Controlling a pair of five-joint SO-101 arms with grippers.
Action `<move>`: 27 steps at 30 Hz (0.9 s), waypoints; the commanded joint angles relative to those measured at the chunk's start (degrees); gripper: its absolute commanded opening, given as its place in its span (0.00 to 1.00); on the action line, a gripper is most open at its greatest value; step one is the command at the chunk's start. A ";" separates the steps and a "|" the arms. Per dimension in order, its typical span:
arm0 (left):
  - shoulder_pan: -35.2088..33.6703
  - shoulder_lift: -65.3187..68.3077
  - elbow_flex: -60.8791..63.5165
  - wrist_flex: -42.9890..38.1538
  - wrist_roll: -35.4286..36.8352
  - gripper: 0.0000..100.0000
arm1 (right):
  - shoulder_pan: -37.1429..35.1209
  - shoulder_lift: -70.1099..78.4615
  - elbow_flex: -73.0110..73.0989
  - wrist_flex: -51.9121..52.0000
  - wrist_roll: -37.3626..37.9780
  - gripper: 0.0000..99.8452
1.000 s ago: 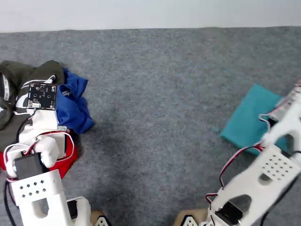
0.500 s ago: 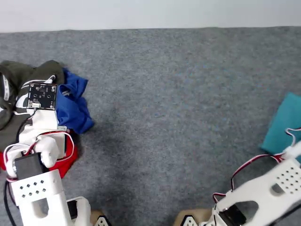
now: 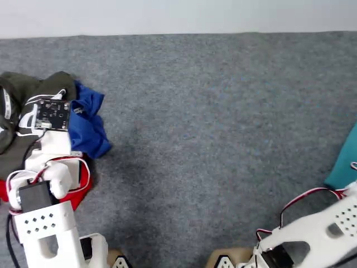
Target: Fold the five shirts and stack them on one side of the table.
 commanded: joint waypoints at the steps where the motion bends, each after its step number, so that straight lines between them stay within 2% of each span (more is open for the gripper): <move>1: 1.49 -0.97 -0.66 0.62 0.00 0.00 | 0.40 -0.57 -0.70 -1.10 0.62 0.01; 5: 2.90 -0.97 -0.75 0.62 0.00 0.00 | 0.22 -0.57 -0.70 -1.01 0.62 0.03; 12: 2.90 -0.97 -0.40 0.44 0.00 0.00 | 0.13 -0.66 -0.62 0.75 0.44 0.20; 24: 2.90 -0.97 -0.31 0.26 0.00 0.00 | -4.79 -12.62 -2.02 13.32 0.26 0.21; 27: 2.90 -0.97 -0.31 0.26 0.00 0.00 | -7.52 -16.48 -2.02 16.40 -2.99 0.21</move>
